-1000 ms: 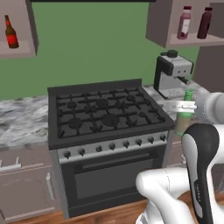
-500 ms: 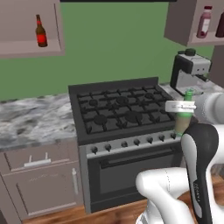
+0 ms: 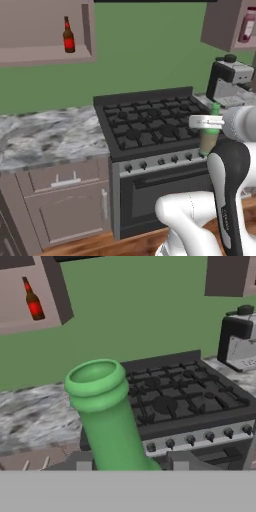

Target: Sort all alcoholic drinks to one cabinet, and non-alcoholic drinks to the other.

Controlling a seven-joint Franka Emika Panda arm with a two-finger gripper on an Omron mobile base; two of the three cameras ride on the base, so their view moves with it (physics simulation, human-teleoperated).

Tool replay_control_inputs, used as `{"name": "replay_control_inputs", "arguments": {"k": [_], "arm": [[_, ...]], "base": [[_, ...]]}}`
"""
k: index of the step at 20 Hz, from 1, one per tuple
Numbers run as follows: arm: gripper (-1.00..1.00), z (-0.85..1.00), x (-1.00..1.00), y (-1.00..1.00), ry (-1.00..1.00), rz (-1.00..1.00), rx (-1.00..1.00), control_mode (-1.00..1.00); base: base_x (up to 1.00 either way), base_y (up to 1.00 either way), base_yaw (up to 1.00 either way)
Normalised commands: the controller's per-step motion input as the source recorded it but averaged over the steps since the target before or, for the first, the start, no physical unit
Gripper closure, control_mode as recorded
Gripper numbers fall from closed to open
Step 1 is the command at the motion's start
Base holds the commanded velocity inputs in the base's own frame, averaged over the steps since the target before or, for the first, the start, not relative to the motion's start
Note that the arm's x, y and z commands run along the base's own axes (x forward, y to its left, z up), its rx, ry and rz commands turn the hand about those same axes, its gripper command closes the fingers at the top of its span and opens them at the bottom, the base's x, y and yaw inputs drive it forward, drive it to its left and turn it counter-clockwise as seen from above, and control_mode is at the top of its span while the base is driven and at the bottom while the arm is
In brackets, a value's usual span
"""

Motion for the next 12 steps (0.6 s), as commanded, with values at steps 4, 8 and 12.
{"name": "replay_control_inputs", "arguments": {"k": [4, 8, 12], "arm": [[1.00, 0.00, 0.00, 0.00, 0.00, 0.00, 0.00, 1.00], [1.00, 0.00, 0.00, 0.00, 0.00, 0.00, 0.00, 1.00], [1.00, 0.00, 0.00, 0.00, 0.00, 0.00, 0.00, 1.00]], "base": [[0.15, 0.53, -0.02], [0.22, 0.50, -0.02], [0.23, 0.50, -0.02]]}}
